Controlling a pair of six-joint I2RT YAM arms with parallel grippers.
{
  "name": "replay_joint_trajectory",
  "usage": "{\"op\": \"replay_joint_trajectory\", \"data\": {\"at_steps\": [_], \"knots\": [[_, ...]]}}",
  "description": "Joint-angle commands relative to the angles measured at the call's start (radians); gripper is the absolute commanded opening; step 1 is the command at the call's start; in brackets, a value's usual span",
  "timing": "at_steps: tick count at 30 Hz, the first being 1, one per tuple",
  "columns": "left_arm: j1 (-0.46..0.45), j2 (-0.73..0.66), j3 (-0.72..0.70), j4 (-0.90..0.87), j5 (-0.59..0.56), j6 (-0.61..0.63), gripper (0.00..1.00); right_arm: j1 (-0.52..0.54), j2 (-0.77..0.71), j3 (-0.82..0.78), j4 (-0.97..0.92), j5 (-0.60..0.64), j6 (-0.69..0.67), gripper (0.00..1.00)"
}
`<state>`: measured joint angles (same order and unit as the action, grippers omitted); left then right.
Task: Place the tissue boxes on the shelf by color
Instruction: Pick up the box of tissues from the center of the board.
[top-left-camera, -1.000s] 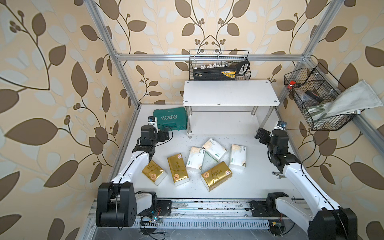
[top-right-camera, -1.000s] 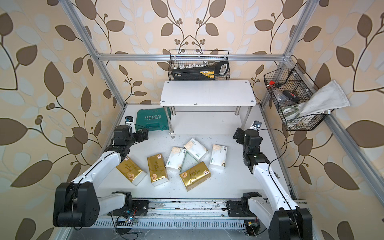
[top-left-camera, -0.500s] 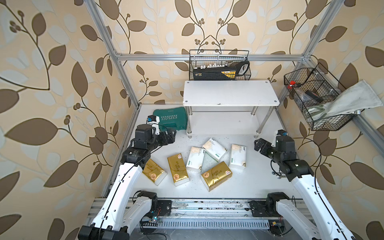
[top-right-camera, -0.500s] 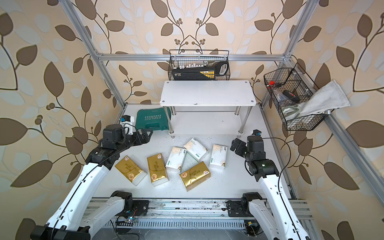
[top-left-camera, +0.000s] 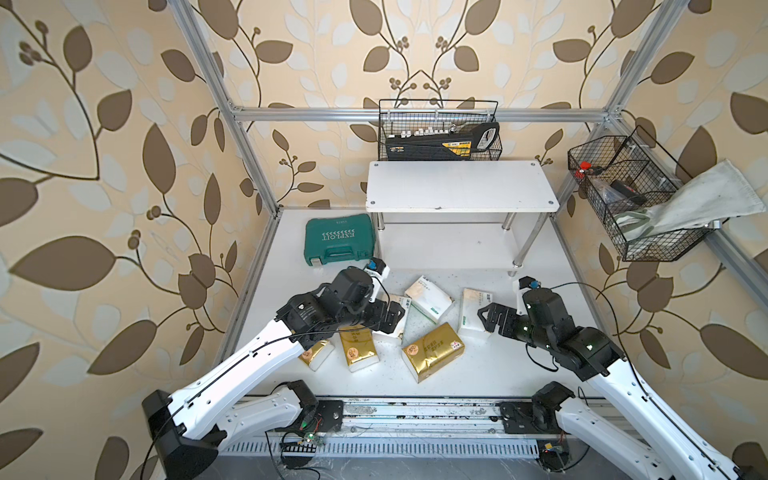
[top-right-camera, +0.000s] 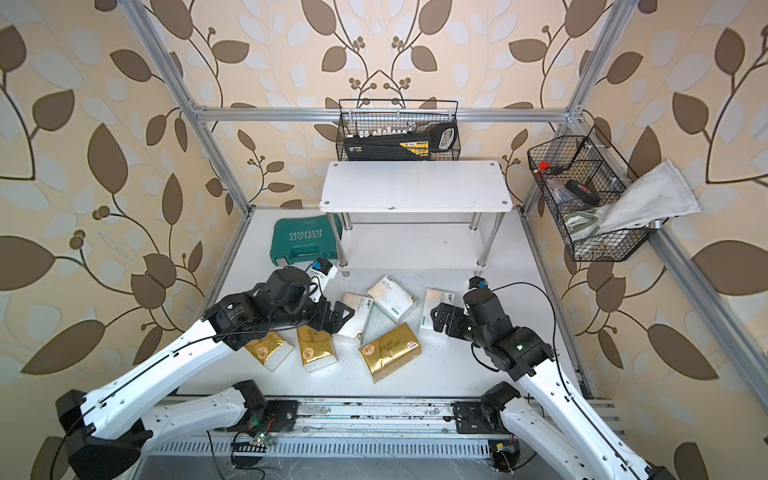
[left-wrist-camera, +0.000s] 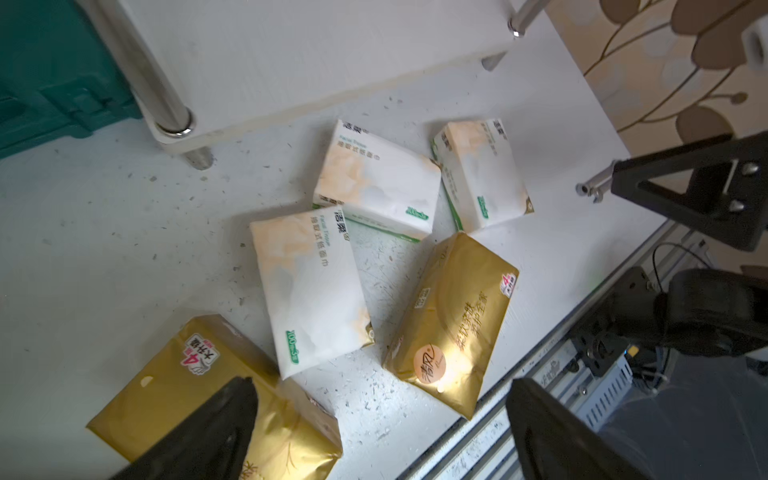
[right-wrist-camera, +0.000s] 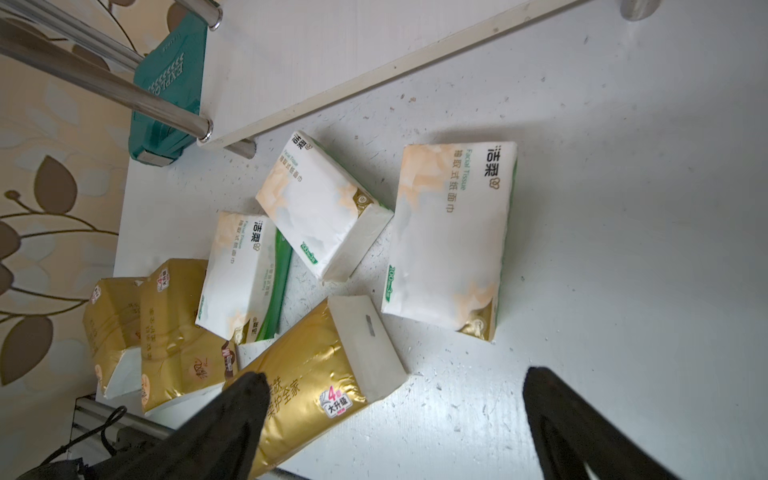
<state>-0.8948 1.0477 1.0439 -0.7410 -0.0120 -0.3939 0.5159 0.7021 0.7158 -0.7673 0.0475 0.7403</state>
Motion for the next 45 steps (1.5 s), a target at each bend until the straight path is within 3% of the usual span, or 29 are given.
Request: {"op": "replay_joint_trajectory", "data": {"at_steps": [1, 7, 17, 35, 45], "knots": [[-0.108, 0.077, 0.043, -0.069, -0.108, 0.002, 0.99, 0.043, -0.007, -0.009, -0.045, 0.080, 0.046, 0.99], [-0.267, 0.210, 0.059, -0.048, -0.132, -0.014, 0.99, 0.059, -0.015, -0.016, -0.071, 0.095, 0.062, 0.99], [-0.394, 0.349, 0.027, 0.023, -0.119, -0.025, 0.99, 0.059, -0.046, -0.064, -0.109, 0.092, 0.053, 0.99], [-0.406, 0.344, -0.153, 0.207, -0.260, -0.054, 0.99, 0.059, -0.075, -0.060, -0.136, 0.094, 0.045, 0.99], [-0.405, 0.267, -0.285, 0.335, -0.271, -0.091, 0.99, 0.058, -0.087, -0.037, -0.174, 0.096, 0.038, 0.99]]}}
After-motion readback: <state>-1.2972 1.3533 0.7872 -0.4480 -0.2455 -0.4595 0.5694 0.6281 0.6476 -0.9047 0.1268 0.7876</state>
